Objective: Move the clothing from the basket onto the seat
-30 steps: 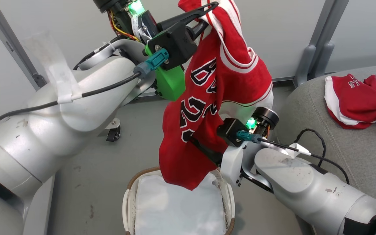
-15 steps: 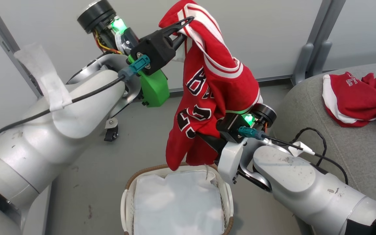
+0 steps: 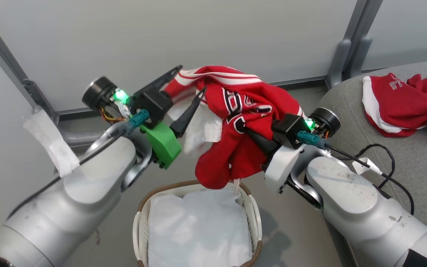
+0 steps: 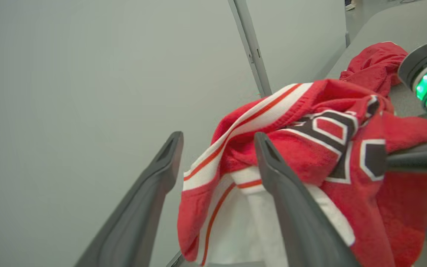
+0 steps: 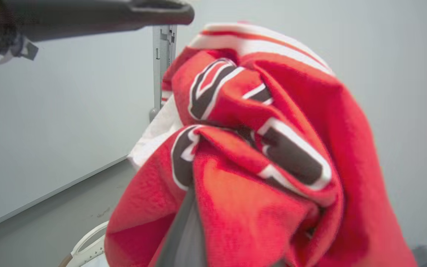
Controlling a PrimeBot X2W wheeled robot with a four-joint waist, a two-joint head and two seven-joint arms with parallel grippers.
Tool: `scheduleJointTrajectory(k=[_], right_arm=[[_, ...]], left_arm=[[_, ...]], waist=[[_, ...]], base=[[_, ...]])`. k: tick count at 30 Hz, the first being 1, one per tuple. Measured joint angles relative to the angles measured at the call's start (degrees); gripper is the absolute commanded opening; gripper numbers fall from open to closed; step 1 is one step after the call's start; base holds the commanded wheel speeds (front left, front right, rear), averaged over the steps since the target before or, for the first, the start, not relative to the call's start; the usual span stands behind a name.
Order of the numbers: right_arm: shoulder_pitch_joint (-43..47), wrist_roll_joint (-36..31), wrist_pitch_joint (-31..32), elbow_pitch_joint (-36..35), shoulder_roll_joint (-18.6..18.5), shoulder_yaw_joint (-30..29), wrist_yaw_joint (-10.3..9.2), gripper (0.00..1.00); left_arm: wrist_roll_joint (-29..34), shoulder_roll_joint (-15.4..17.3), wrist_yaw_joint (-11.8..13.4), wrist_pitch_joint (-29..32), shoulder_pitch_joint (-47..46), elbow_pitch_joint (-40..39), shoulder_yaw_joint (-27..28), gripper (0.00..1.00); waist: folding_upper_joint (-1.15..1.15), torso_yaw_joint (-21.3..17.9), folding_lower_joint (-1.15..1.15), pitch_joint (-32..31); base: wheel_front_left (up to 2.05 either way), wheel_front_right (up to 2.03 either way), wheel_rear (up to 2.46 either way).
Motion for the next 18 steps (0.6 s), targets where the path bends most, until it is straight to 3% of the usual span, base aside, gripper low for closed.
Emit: scheduleJointTrajectory(k=[9, 14, 18], right_arm=[[2.3, -3.5, 0.0, -1.6, -0.5, -5.9, 0.0, 0.0], [3.3, -4.9, 0.0, -2.5, -0.6, -8.5, 0.0, 0.0], [4.7, -5.6, 0.0, -2.8, -0.6, -10.6, 0.0, 0.0]], left_arm=[[2.2, -2.0, 3.6, -0.1, 16.2, -5.6, 9.5, 1.0], [5.1, -3.9, 3.7, -0.1, 23.8, -7.9, 15.1, 1.0], [7.8, -5.5, 2.4, -0.1, 28.8, -9.3, 18.7, 1.0]], waist=[[0.0, 0.0, 0.0, 1.3], [0.0, -0.2, 0.0, 1.9], [0.0, -0.4, 0.0, 2.1]], base=[[0.0, 0.0, 0.0], [0.0, 0.0, 0.0], [0.0, 0.0, 0.0]])
